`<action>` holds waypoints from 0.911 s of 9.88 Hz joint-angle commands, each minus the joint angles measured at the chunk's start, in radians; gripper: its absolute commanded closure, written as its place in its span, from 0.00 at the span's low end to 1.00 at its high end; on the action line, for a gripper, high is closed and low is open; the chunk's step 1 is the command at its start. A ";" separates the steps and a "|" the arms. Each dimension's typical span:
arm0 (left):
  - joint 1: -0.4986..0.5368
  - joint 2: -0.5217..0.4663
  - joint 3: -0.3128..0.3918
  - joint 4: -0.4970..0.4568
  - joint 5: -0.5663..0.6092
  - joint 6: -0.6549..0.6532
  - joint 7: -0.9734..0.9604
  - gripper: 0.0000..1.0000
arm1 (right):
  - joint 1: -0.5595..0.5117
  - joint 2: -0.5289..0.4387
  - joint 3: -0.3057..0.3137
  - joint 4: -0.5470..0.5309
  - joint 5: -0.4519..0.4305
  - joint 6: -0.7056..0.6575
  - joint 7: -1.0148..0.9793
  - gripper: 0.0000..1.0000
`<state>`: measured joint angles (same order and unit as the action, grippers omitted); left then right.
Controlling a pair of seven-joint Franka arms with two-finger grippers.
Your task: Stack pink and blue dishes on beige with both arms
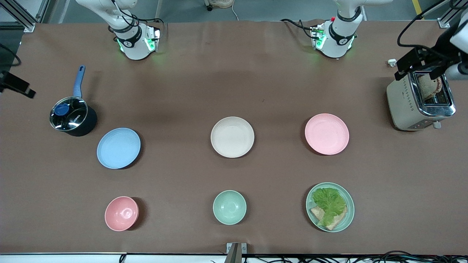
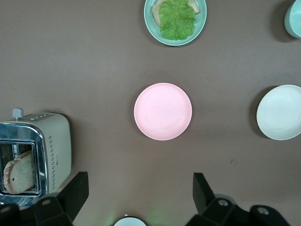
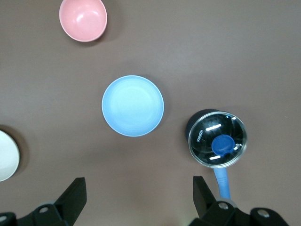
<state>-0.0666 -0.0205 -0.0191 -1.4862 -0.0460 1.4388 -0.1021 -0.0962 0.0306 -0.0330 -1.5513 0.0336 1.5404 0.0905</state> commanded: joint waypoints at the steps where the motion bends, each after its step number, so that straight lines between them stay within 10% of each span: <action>1: -0.001 0.004 0.062 -0.200 -0.029 0.145 0.082 0.01 | -0.031 0.041 -0.007 -0.161 0.049 0.181 -0.078 0.00; 6: 0.007 0.092 0.134 -0.627 -0.121 0.620 0.379 0.00 | -0.069 0.323 -0.091 -0.332 0.326 0.542 -0.523 0.00; 9: 0.016 0.239 0.137 -0.655 -0.201 0.696 0.510 0.03 | -0.073 0.422 -0.104 -0.437 0.553 0.694 -0.803 0.00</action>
<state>-0.0539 0.1512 0.1136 -2.1289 -0.2174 2.0931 0.3678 -0.1651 0.4440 -0.1388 -1.9474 0.5118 2.1902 -0.6270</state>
